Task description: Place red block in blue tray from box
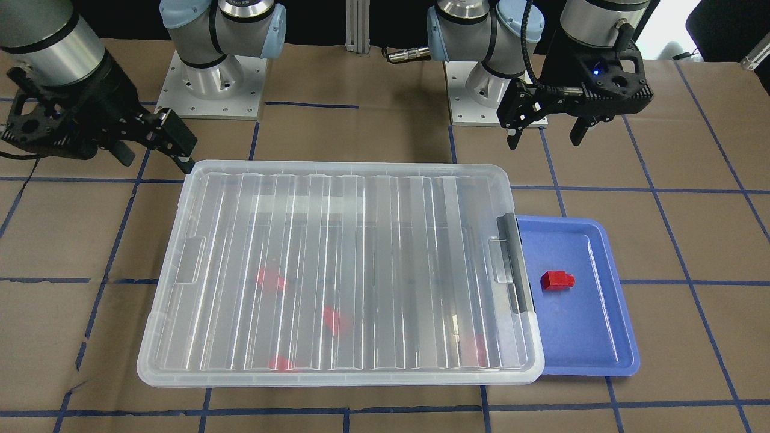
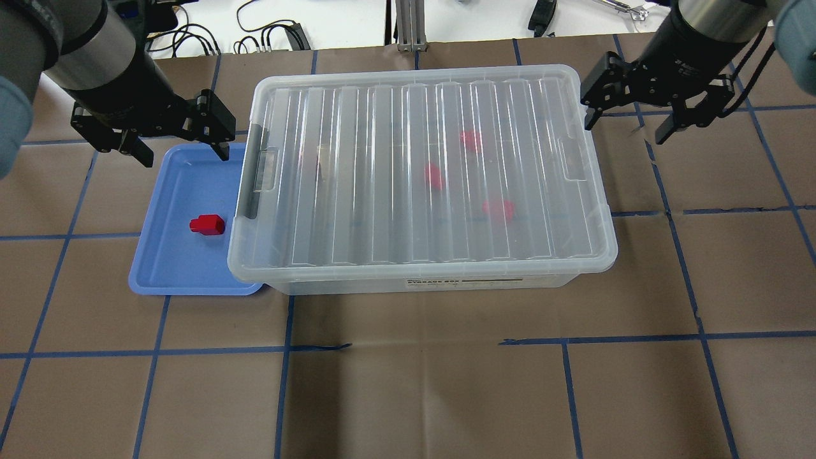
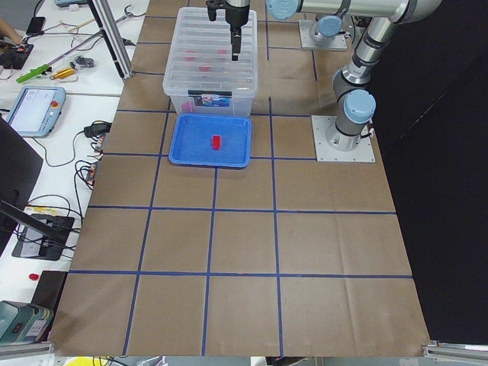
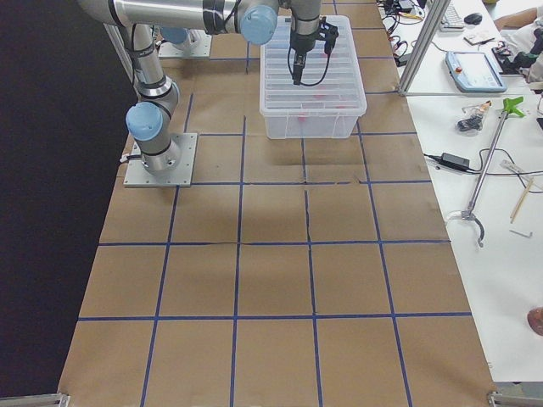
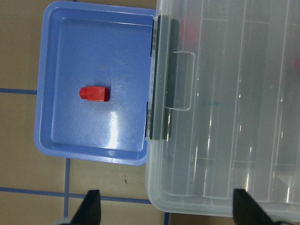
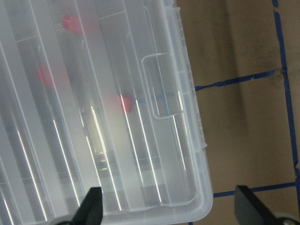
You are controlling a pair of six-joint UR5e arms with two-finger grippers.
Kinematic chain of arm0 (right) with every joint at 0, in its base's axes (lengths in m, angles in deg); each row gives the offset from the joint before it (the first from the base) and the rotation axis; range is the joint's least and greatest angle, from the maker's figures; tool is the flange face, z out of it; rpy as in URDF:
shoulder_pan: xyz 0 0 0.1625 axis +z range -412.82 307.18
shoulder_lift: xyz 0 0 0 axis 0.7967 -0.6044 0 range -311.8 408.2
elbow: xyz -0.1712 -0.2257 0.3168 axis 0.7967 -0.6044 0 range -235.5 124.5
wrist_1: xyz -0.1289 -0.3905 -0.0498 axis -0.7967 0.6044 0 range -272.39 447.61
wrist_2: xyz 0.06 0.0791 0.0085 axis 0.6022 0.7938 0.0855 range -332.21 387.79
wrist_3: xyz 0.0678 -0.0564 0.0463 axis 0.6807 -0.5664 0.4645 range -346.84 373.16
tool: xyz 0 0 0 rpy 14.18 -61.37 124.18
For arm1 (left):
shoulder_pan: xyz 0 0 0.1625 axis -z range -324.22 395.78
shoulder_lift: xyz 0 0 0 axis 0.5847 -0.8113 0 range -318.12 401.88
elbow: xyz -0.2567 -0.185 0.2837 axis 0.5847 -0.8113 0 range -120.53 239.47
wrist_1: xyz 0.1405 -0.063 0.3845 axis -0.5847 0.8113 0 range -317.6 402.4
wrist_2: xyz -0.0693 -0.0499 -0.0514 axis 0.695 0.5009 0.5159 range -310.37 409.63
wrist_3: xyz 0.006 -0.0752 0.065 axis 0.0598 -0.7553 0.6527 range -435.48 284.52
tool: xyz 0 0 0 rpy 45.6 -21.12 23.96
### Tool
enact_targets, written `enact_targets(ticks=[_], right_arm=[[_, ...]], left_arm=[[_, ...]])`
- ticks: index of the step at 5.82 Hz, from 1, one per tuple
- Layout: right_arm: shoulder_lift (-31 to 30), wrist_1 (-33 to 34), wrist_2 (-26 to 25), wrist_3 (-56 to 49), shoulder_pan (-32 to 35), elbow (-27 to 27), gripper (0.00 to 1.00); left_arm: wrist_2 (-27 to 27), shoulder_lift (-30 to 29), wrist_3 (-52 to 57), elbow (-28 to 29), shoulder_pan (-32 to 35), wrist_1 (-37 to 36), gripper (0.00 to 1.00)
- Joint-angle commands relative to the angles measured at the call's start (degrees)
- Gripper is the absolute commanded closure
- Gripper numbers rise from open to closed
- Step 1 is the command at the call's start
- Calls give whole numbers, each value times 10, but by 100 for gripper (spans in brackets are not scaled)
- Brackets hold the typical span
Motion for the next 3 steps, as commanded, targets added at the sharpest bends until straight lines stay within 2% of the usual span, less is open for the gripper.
enact_targets(ticks=[1,3], right_arm=[[-3,-46,-29,68,40,-8,0],[0,-46,-42,63,46,-10,0]], left_arm=[[1,2,0,-4,0,-1,2],[1,2,0,-4,0,-2,2]])
